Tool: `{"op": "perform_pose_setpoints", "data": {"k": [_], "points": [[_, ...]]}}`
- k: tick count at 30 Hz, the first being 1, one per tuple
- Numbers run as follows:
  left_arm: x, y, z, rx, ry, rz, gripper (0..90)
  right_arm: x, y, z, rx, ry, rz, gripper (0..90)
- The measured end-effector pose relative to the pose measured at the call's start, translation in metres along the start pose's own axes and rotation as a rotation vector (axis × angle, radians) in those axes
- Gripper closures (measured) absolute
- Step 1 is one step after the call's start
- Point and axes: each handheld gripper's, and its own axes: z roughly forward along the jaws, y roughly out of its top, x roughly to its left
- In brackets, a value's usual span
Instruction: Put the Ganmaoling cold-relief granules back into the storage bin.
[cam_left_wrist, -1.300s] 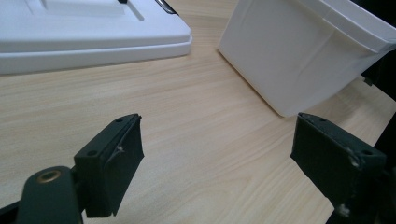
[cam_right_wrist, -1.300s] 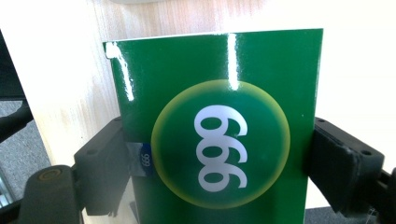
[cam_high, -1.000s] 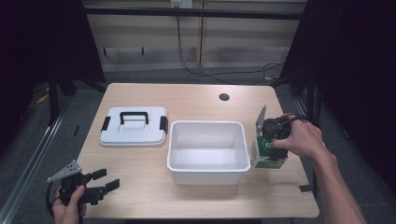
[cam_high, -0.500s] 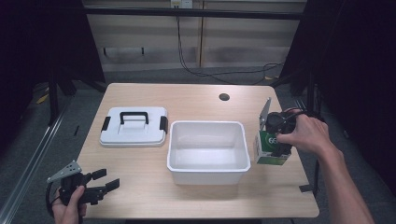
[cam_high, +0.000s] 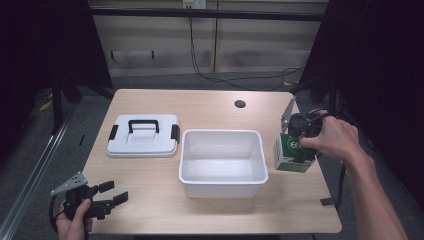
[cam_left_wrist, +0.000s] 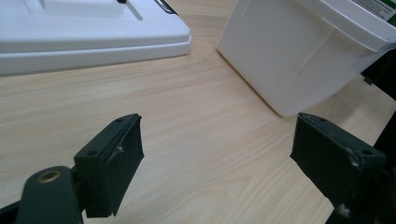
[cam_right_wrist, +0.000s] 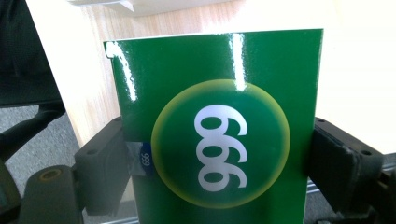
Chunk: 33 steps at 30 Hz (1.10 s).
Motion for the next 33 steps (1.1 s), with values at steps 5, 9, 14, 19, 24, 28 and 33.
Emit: {"op": "perform_pose_setpoints", "data": {"k": [5,9,14,19,24,28,33], "points": [[0.000,0.000,0.000,-0.003,-0.001,-0.001,16.3,0.000,0.003,-0.012,-0.036,-0.010,0.006,15.7],[0.000,0.000,0.000,-0.002,-0.002,0.005,16.3,0.001,0.007,-0.018,-0.027,-0.012,0.000,15.7],[0.000,0.000,0.000,-0.002,-0.004,0.000,16.3,0.001,0.010,-0.028,-0.032,-0.015,-0.005,15.7],[0.000,0.000,0.000,-0.002,-0.004,-0.001,16.3,0.001,0.013,-0.038,-0.027,-0.025,-0.016,15.7],[0.000,0.000,0.000,-0.003,-0.003,-0.001,16.3,0.003,0.017,-0.047,-0.023,-0.029,-0.020,15.7],[0.000,0.000,0.000,-0.001,-0.002,-0.002,16.4,0.004,0.025,-0.053,-0.035,-0.023,-0.028,15.7],[0.000,0.000,0.000,-0.001,0.000,-0.001,16.4,0.005,0.038,-0.058,-0.028,-0.027,-0.041,15.7]]}}
